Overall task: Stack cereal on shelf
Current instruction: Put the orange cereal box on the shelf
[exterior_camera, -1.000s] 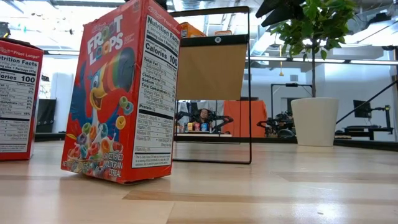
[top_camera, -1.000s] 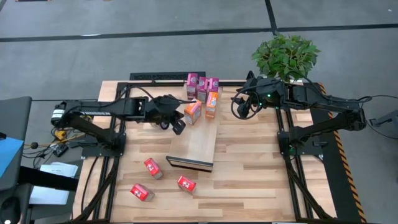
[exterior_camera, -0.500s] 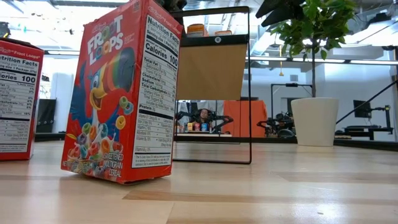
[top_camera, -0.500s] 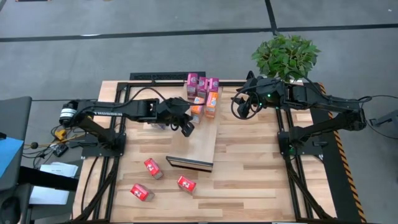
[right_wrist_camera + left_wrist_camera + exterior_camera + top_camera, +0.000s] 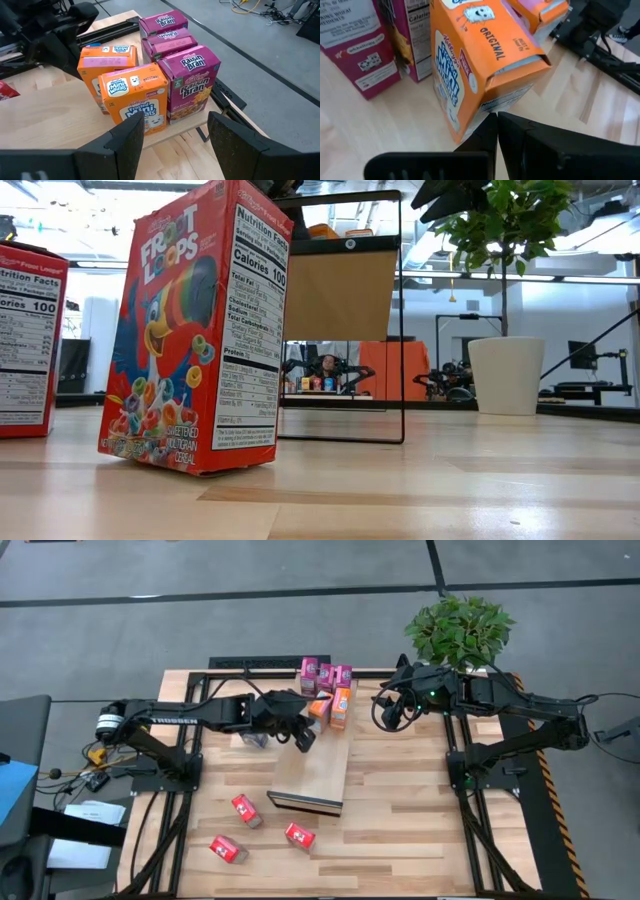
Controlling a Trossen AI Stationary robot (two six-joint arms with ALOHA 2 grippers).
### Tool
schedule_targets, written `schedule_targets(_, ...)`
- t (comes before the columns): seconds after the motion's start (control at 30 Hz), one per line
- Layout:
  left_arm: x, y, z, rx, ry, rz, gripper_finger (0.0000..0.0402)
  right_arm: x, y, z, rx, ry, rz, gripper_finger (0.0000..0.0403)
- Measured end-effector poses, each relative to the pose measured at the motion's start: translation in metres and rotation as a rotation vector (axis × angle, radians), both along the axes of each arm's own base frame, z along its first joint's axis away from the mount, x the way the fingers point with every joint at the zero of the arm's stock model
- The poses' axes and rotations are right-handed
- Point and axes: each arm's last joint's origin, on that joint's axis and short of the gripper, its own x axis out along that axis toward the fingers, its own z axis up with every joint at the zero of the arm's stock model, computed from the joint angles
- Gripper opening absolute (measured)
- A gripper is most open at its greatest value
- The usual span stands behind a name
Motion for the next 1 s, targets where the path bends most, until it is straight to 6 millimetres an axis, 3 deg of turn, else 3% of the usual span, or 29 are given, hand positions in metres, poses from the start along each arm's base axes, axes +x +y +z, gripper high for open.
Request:
schedule_targets(0.47, 0.003, -0.006, 0.007, -0.021, -0.063, -0.110, 0.0000, 0.000, 0.000, 0.000, 0.000, 0.000, 0.000, 0.0245)
schedule_targets(0.67, -0.014, -0.006, 0.004, 0.017, 0.070, 0.022, 0.0000, 0.000, 0.000, 0.000, 0.000, 0.001, 0.000, 0.0245)
schedule_targets(1.0, -0.013, 0.004, 0.007, 0.108, 0.049, 0.098, 0.0000, 0.000, 0.000, 0.000, 0.002, -0.001, -0.002, 0.0245)
